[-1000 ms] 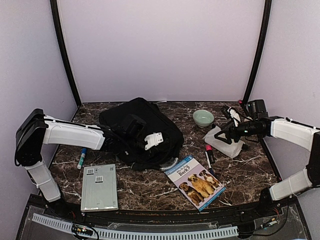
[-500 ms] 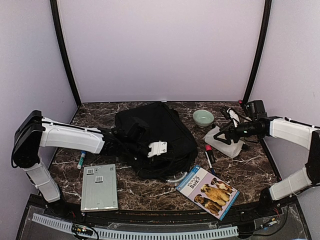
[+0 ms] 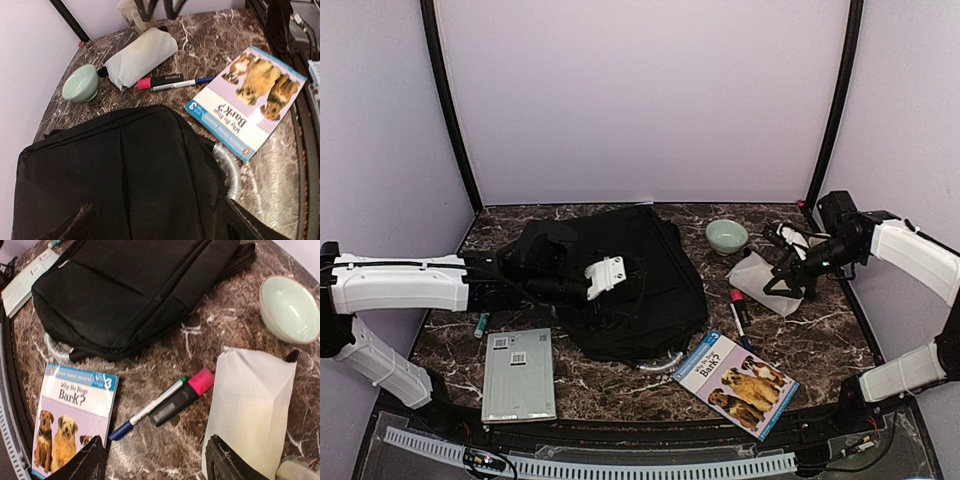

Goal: Pack the student bag
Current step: Move the student bag to the center of the board, then grab the book from the center of the board.

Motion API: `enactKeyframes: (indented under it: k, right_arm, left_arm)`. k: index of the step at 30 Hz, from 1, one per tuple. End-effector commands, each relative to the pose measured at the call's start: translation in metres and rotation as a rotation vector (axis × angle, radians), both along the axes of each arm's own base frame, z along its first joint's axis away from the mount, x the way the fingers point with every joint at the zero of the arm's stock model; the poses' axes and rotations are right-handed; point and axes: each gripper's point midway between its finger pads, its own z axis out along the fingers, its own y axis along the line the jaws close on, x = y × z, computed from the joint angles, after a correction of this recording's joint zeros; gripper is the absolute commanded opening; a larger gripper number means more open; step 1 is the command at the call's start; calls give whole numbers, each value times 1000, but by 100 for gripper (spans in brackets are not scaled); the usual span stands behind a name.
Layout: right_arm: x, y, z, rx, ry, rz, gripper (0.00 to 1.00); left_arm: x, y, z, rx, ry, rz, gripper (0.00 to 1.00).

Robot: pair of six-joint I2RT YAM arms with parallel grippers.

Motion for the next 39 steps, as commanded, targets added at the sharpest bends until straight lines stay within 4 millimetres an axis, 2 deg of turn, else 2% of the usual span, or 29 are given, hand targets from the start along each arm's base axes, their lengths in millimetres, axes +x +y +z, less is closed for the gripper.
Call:
enactKeyframes:
  k: [1,5,8,11,16,21,26,29,33,39]
  right_arm:
    - [-42,-19,-20,-143,111,64,68]
    - [-64,-26,-32,-189,224,120,66]
    - [-74,-27,-41,-211,299,144,64]
    - [-83,-26,-50,-234,374,184,63]
    - [-87,-13,-69,-257,482,208,62]
    - [-96,-6,-98,-304,609,230,59]
    - [-109,-8,-118,-354,692,243,57]
    - [-115,-9,-122,-369,724,254,57]
    - [-117,-8,-125,-384,743,250,58]
    - [-126,-6,-144,-445,816,274,58]
  left_arm:
    - [-16,6,46,-153,157,139,87]
    - [-49,-3,50,-199,293,96,83]
    - [-80,-15,41,-200,312,0,80]
    - [-106,-26,13,-126,332,-79,76]
    - [-129,-41,-37,-32,357,-148,76]
    - [-136,-52,-72,46,301,-200,76]
    - [-132,-59,-105,156,179,-241,70]
    - [-132,-67,-118,218,105,-282,63]
    - [-136,-80,-125,221,90,-337,53]
    - [-137,-89,-147,267,70,-388,43]
